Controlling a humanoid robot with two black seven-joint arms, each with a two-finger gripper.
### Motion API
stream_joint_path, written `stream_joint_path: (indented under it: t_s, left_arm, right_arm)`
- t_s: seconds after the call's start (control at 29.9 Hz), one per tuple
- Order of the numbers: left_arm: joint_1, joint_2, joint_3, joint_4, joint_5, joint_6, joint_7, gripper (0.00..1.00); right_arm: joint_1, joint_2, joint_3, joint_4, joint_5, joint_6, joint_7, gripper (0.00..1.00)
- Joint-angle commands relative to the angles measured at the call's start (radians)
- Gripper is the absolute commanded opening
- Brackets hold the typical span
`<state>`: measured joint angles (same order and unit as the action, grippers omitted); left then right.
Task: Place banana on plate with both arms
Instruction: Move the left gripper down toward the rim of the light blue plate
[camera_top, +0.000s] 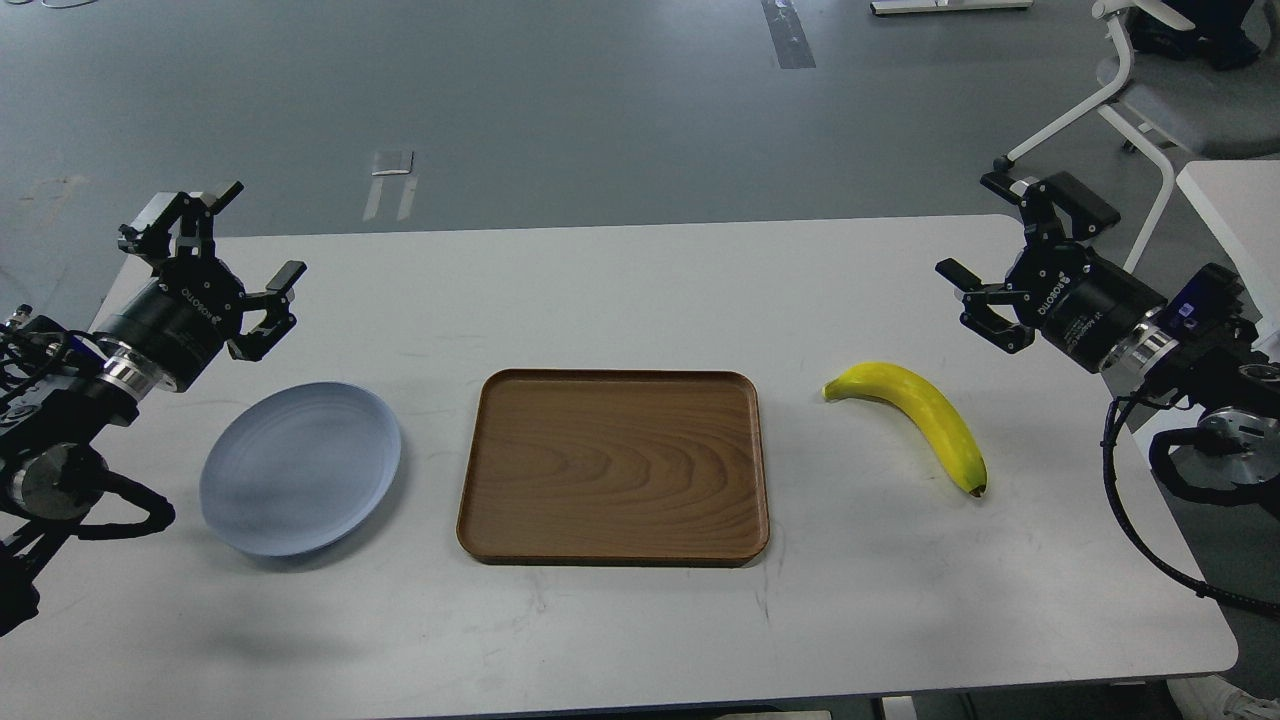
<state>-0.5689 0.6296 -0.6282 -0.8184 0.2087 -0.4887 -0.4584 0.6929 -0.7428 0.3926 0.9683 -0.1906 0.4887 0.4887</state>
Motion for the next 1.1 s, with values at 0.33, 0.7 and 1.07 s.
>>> stream_joint_path:
  t_s: [0.33, 0.7, 1.07]
  left_arm:
    - [-0.019, -0.050, 0.007, 0.059, 0.000, 0.000, -0.002, 0.99]
    - [-0.092, 0.030, 0.007, 0.029, 0.171, 0.000, -0.030, 0.99]
    - [-0.109, 0.232, 0.010, -0.355, 1.000, 0.000, -0.030, 0.99]
  right_arm:
    - [0.003, 0.003, 0.000, -0.026, 0.000, 0.000, 0.000, 1.00]
    - [0.002, 0.003, 0.000, -0.017, 0.000, 0.000, 0.000, 1.00]
    - [0.000, 0.008, 0.000, -0.016, 0.000, 0.000, 0.000, 1.00]
